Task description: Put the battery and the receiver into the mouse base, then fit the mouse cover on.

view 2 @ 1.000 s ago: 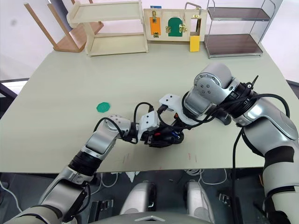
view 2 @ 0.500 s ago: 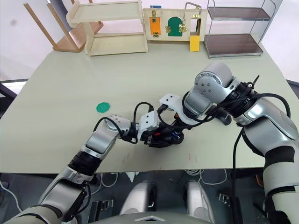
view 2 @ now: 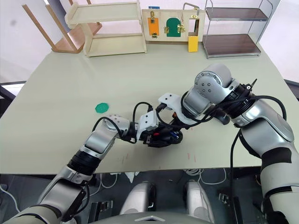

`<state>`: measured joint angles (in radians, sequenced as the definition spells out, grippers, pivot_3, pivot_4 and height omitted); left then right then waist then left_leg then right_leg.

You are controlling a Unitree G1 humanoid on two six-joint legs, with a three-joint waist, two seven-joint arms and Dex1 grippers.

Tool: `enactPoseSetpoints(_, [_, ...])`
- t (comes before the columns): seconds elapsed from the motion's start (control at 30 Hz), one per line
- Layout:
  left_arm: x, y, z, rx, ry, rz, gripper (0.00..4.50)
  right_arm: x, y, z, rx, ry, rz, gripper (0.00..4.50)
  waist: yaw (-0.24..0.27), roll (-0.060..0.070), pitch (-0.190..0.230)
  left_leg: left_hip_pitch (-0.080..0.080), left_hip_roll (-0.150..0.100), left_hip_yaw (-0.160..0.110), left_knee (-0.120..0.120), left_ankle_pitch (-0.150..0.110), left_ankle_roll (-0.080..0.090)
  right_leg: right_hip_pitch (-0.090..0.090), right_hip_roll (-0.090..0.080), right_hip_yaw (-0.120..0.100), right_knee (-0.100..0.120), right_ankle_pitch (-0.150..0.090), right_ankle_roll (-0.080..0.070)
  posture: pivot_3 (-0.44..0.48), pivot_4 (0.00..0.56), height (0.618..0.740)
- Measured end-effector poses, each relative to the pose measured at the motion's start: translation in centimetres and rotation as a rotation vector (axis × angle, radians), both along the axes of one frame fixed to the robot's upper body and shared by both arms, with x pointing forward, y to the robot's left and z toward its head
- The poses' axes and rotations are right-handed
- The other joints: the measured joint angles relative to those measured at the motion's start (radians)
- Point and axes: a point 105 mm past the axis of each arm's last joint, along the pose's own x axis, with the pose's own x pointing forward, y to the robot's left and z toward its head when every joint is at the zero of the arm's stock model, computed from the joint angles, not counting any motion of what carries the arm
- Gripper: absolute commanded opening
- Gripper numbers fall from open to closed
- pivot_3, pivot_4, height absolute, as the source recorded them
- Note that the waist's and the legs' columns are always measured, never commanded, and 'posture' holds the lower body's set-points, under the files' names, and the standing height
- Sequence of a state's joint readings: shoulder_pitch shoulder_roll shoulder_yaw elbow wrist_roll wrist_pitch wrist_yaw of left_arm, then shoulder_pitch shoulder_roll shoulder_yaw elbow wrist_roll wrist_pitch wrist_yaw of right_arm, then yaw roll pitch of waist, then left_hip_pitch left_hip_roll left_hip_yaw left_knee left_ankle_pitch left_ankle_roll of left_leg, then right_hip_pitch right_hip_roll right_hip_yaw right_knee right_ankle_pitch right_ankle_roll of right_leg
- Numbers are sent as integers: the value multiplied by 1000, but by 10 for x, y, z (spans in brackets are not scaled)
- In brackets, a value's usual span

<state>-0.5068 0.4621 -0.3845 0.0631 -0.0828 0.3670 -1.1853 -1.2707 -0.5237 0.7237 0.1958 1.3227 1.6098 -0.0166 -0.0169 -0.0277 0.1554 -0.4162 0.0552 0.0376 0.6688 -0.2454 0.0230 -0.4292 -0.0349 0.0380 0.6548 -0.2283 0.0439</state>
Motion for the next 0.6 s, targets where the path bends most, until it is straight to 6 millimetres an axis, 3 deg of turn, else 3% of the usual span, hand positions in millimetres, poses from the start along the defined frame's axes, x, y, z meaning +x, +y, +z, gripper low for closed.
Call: enactPoseSetpoints(0.6, [-1,-2,0,-3,4,-11,3039,-4,-7,1,-14,1,19,0,6,0,0,-3,0,-1,-2,-1,1,1,-3,-1,-7,0,0,0,150,740])
